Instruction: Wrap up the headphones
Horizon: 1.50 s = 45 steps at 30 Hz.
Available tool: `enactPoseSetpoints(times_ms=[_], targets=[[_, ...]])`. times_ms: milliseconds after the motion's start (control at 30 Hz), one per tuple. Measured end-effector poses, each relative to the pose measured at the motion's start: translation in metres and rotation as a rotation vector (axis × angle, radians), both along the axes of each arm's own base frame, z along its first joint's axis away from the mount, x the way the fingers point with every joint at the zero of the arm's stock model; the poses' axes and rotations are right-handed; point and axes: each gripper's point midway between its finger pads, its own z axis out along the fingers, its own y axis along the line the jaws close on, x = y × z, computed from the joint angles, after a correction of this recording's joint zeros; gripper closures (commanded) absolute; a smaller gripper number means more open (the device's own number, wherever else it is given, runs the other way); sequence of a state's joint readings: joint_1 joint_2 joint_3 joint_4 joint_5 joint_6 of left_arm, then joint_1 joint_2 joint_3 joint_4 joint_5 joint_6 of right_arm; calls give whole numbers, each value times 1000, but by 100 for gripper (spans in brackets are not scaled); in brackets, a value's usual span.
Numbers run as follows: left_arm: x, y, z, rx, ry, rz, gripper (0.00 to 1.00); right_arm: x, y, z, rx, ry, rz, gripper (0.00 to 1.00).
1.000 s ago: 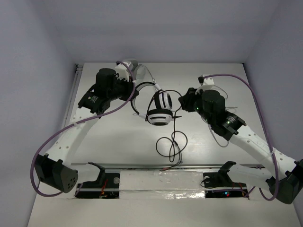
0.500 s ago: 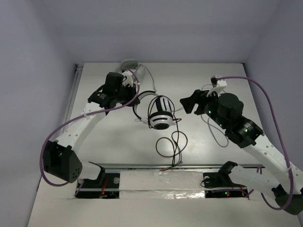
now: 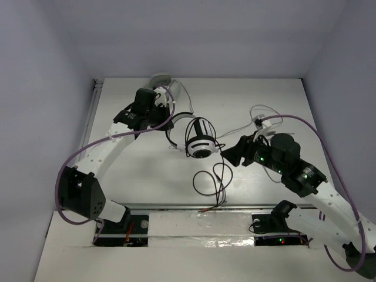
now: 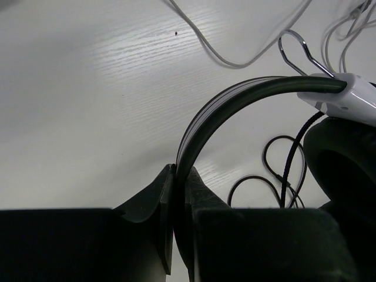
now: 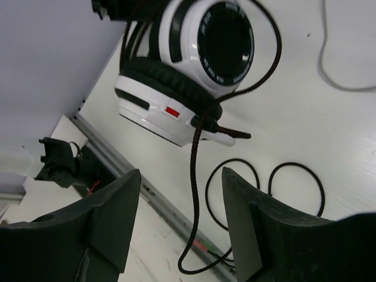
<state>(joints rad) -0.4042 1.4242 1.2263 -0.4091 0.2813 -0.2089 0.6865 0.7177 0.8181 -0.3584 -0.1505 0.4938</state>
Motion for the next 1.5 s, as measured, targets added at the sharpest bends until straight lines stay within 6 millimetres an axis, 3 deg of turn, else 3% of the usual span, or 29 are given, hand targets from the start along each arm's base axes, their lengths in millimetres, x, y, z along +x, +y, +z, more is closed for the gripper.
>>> enactPoseSetpoints(times_ms=[233,267,300,400,600,800,900,1067,1200,1267,1500], targets=[[5,-2,9,-14,-22,6,100,-1,16,-36,-24,113,58,41],[5,-2,9,-15,-22,6,100,0,18,-40,-26,124,61,47],[5,-2,9,-15,-22,6,100,0,20,-43,-24,135,66,69],[5,-2,9,-15,-22,6,100,1,24,-47,-16,154,71,100],[1,0,7,-12,-17,6,100,19,12,-24,-3,91,-45,100],[-4,-1,10,-22,-22,-4,100,45,-18,25,28,-35,-261,100],[-5,-1,10,-24,-19,-8,100,61,-34,31,3,-54,-386,100],[-10,-3,16,-57,-16,-36,100,81,-46,-3,-92,-5,-512,100],[-10,-6,34,-100,-38,-57,100,80,-47,-67,-200,99,-516,100],[-7,-8,47,-121,-56,-60,100,74,-47,-87,-219,131,-504,100],[10,-9,117,-187,-193,-34,100,60,-19,-110,-134,171,-356,100]])
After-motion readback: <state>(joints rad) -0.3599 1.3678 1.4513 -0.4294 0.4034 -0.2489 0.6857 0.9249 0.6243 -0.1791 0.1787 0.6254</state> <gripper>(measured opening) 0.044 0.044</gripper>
